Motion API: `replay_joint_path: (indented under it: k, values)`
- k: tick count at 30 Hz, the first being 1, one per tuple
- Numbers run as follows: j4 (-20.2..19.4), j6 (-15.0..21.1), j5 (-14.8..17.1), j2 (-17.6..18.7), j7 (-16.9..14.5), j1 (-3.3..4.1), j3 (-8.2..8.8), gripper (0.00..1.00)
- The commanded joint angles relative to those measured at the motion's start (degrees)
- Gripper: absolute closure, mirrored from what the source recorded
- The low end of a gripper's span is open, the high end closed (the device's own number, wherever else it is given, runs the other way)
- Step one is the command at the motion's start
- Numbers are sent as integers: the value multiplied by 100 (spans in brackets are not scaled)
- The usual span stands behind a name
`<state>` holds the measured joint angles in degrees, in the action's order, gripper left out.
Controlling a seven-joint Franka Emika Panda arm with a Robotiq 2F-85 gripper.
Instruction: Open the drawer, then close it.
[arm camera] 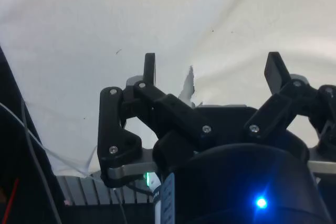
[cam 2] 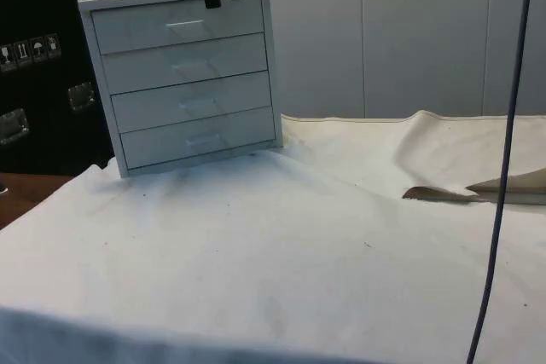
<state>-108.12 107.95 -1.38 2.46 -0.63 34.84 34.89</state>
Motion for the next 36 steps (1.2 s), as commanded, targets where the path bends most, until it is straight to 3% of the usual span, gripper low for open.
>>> replay_joint_path:
  k: [1,8,9,11,17,18,21,26,27,29,36]
  values:
    - [0,11,0,6,0,0,0,0]
    - [-183,309,-80,-155,-6,23,-17,0]
    - [-92,172,-11,-52,-29,6,-6,0]
    - [-281,424,-115,-229,-6,23,-29,0]
    - [-510,716,-189,-395,-6,17,-63,0]
    - [-453,607,-132,-344,-34,11,-57,0]
    - [-613,905,-206,-453,-34,17,-69,0]
    - [-716,1157,-189,-476,-120,17,-69,0]
    - [-659,1054,-143,-424,-132,11,-63,0]
    - [-773,1329,-178,-470,-206,11,-69,0]
    - [-917,1730,-155,-458,-453,6,-57,0]
